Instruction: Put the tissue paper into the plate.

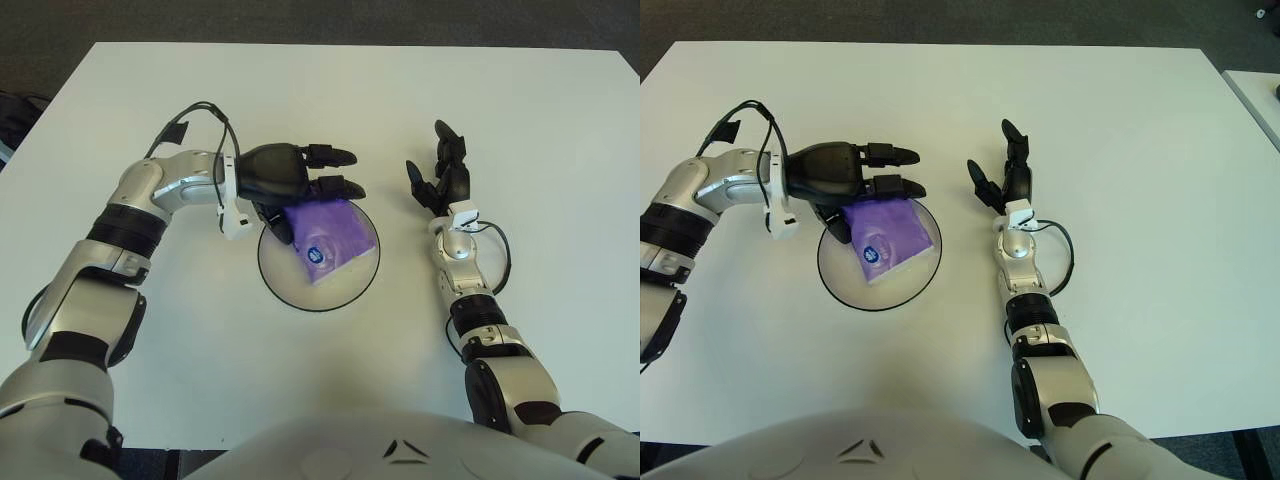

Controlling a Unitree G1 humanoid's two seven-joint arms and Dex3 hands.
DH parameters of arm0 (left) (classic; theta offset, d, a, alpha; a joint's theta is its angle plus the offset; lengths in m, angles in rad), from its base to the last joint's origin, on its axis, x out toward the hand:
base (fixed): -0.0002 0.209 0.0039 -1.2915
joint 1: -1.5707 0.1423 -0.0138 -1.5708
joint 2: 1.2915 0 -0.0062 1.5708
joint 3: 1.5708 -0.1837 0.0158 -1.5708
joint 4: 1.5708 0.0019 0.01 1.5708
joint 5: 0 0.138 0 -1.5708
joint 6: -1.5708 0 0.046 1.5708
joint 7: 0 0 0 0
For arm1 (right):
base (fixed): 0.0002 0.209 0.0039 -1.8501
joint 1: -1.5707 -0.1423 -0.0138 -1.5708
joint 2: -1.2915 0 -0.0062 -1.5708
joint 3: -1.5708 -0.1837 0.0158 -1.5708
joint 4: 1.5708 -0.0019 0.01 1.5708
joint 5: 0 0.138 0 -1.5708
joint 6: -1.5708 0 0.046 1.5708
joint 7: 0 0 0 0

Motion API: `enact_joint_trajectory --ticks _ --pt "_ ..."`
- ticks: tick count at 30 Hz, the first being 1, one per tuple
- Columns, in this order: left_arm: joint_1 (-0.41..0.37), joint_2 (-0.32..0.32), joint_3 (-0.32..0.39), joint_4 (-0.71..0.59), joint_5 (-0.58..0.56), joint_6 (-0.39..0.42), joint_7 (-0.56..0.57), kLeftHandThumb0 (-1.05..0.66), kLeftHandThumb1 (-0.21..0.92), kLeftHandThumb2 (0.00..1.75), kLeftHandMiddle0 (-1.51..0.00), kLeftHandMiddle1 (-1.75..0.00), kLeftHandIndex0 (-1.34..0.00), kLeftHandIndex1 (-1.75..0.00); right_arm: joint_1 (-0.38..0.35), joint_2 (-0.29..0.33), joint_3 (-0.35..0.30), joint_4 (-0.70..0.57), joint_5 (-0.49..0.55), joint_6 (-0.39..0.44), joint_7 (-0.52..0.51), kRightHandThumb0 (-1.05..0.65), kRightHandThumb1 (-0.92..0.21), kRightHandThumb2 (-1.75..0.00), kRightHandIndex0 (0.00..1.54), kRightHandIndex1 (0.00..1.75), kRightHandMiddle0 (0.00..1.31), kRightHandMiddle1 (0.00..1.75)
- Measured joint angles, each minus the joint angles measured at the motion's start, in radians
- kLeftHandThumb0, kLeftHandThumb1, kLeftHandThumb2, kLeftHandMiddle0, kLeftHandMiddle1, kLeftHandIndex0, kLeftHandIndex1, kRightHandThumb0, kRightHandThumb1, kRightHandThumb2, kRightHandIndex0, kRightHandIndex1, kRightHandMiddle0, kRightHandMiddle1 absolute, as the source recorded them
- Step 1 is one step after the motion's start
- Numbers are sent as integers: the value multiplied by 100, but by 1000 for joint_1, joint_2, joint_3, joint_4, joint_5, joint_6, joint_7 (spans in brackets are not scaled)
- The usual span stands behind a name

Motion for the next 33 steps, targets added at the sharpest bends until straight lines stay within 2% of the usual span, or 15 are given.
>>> enact_joint_trajectory --ticks 6,15,26,33 --pt "2 0 2 0 80 -8 133 -105 92 82 0 0 0 -14 -3 0 0 8 0 -4 -6 -61 -92 -37 36 1 0 53" --pt "2 8 -1 -10 165 -3 257 -105 92 80 0 0 0 -12 -11 1 0 23 0 -11 -6 -63 -92 -37 37 1 0 53" --pt "3 24 -9 -15 197 4 303 -105 92 79 0 0 0 -11 -18 0 1 35 0 -15 -8 -64 -92 -37 35 0 0 52" --pt "3 33 -9 -14 171 9 309 -105 92 77 0 0 0 -9 -23 0 0 40 1 -16 -6 -62 -92 -35 33 0 0 50"
